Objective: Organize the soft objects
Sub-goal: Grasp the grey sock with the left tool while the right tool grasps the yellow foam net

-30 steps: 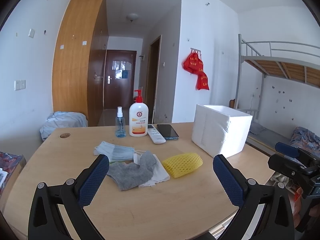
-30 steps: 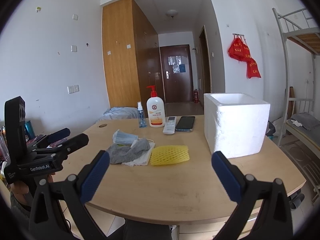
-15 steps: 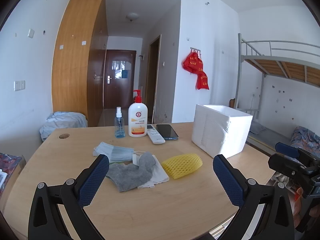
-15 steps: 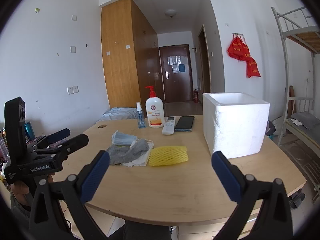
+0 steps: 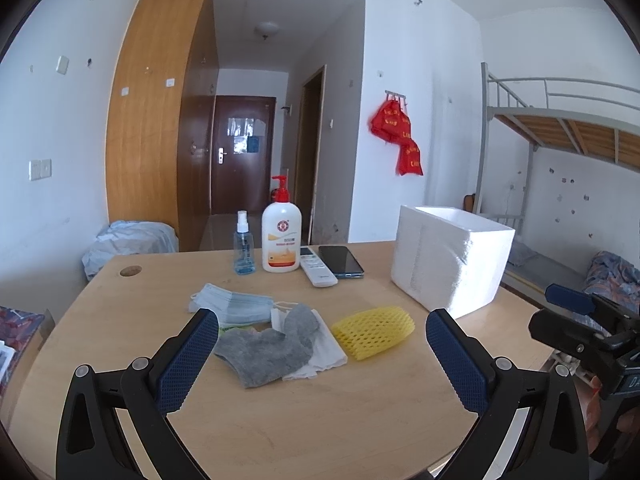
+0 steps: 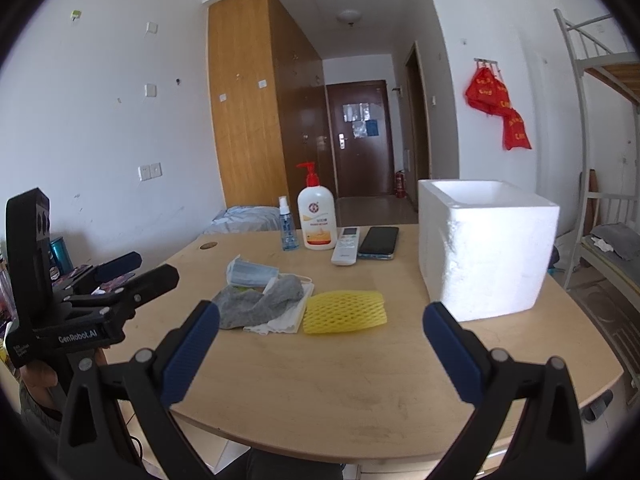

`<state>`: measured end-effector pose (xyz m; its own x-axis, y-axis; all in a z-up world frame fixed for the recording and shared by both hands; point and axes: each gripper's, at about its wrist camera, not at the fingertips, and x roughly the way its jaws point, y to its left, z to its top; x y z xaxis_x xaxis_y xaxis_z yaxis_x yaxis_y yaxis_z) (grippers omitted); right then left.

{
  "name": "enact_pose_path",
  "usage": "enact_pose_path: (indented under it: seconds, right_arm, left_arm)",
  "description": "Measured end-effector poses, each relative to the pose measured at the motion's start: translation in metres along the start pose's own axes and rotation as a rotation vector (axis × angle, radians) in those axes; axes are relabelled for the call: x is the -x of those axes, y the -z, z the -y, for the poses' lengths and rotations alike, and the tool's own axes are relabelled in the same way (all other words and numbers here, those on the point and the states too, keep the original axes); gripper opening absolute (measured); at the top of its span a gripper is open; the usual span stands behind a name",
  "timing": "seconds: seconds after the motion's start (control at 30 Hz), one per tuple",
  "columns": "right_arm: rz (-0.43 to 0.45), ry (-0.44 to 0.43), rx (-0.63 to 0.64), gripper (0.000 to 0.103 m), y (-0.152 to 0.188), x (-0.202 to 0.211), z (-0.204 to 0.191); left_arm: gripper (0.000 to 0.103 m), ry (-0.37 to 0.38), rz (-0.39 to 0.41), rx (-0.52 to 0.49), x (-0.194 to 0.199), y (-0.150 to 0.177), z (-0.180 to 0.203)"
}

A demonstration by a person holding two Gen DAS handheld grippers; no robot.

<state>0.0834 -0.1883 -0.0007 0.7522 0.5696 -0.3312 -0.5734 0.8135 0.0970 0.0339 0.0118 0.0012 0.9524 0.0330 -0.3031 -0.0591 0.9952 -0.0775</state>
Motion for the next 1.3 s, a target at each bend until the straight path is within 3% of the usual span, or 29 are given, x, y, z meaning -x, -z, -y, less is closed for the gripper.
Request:
enact_pose_path:
  seconds: [0.57, 1.3]
  right_arm:
    - [-0.093, -0.069, 0.005, 0.103, -0.010, -0.052, 0.005]
    - [-0.319, -0.081, -0.015, 0.103, -0.005, -0.146, 0.021]
  left_arm:
    - [0.103, -0.049, -0.051, 0.029, -0.030, -0.006, -0.030]
    - [0.103, -0.072, -0.328, 0.114, -0.117, 0.015, -0.069]
